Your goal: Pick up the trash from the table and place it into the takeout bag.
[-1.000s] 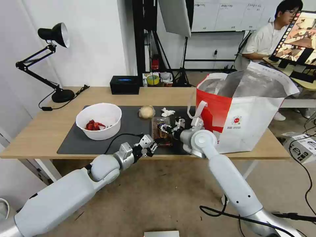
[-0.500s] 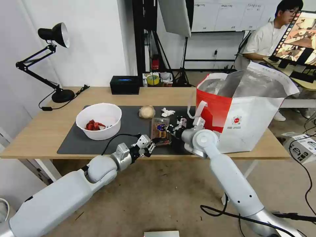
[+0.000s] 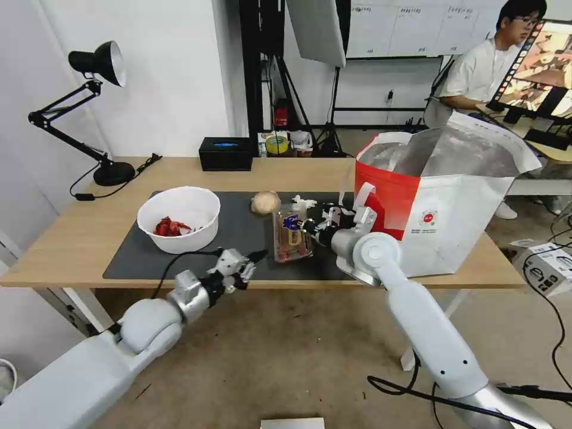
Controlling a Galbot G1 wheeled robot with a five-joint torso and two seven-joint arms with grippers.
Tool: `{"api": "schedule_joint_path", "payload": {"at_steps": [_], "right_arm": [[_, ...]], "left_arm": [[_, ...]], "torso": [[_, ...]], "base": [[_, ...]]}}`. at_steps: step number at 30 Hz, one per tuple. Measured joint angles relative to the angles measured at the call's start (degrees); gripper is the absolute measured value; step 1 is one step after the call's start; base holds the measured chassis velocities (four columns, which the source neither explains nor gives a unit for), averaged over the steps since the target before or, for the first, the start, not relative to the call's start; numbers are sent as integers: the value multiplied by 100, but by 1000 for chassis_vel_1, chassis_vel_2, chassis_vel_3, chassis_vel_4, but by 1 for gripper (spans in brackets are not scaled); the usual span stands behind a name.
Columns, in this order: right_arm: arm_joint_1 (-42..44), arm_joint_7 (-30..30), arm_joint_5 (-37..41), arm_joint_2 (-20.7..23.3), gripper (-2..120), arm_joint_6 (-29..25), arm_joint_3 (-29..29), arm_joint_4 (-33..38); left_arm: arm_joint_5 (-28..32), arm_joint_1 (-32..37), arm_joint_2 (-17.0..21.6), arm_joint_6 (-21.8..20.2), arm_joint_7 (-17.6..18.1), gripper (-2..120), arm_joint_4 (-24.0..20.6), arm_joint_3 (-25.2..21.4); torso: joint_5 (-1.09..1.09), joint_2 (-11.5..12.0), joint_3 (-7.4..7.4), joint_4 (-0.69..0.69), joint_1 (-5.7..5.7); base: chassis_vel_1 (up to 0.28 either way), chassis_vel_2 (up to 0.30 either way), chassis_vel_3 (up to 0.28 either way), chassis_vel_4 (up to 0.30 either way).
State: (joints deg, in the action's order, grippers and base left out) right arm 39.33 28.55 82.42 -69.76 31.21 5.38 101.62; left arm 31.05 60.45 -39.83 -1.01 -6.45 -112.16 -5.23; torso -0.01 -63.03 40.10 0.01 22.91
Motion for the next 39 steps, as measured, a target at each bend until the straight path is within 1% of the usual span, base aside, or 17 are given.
{"api": "schedule_joint_path", "payload": {"at_steps": [2,3,6,7,10,11,14,15,18,19,21,23,26,30,33,36,39], "right_arm": [[11,-13,-7,51,0,-50,109,245],[11,-13,-7,51,0,-50,109,245],[46,-37,62,203,0,-117,331,699],[46,-37,62,203,0,-117,331,699],[70,-40,213,359,0,-182,502,1005],[70,-40,213,359,0,-182,502,1005],[65,-14,561,690,0,-336,897,1534],[65,-14,561,690,0,-336,897,1534],[9,53,834,1051,0,-557,1298,1879],[9,53,834,1051,0,-557,1298,1879],[-18,56,878,1347,0,-750,1538,2013],[-27,56,880,1476,0,-832,1630,2045],[-64,94,744,1930,0,-1097,1963,2007],[-82,129,448,2149,0,-1237,2039,1854],[-118,186,47,2347,0,-1368,2051,1655],[-123,219,-627,2560,0,-1495,2035,1424],[-128,224,-910,2647,0,-1544,2012,1313]], "left_arm": [[17,163,34,58,25,15,-90,-168],[17,163,34,58,25,15,-90,-168],[19,448,7,156,121,30,-166,-312],[19,448,7,156,121,30,-166,-312],[19,588,-46,172,215,43,-218,-399],[19,588,-46,172,215,43,-218,-399],[22,824,-116,235,279,60,-240,-630],[22,824,-116,235,279,60,-240,-630],[45,1057,-174,382,284,74,-194,-858],[45,1057,-174,382,284,74,-194,-858],[86,1206,-189,471,240,84,-173,-988],[100,1258,-193,501,201,87,-160,-1029],[128,1390,-217,594,108,99,-98,-1130],[130,1403,-224,658,54,100,-64,-1133],[136,1378,-242,684,20,100,-39,-1089],[138,1303,-281,689,9,100,-8,-984],[142,1251,-312,689,8,100,7,-926]], "torso": [[2,0,-1,-2,0],[2,0,-1,-2,0],[1,0,0,0,0],[1,0,0,0,0],[1,0,0,-1,0],[1,0,0,-1,0],[1,1,0,-1,0],[1,1,0,-1,0],[0,1,0,-1,0],[0,1,0,-1,0],[2,1,0,-1,0],[3,1,0,-2,0],[2,1,0,-1,0],[3,1,0,-2,1],[3,1,1,-1,1],[2,1,1,-1,1],[2,1,1,-1,1]], "base": [[0,0,0,0],[0,0,0,0],[0,0,0,0],[0,0,0,0],[0,0,0,0],[0,0,0,0],[0,0,0,0],[0,0,0,0],[0,0,0,0],[0,0,0,0],[0,0,0,0],[0,0,0,0],[0,0,0,0],[0,0,0,0],[0,0,0,0],[0,0,0,0],[0,0,0,0]]}}
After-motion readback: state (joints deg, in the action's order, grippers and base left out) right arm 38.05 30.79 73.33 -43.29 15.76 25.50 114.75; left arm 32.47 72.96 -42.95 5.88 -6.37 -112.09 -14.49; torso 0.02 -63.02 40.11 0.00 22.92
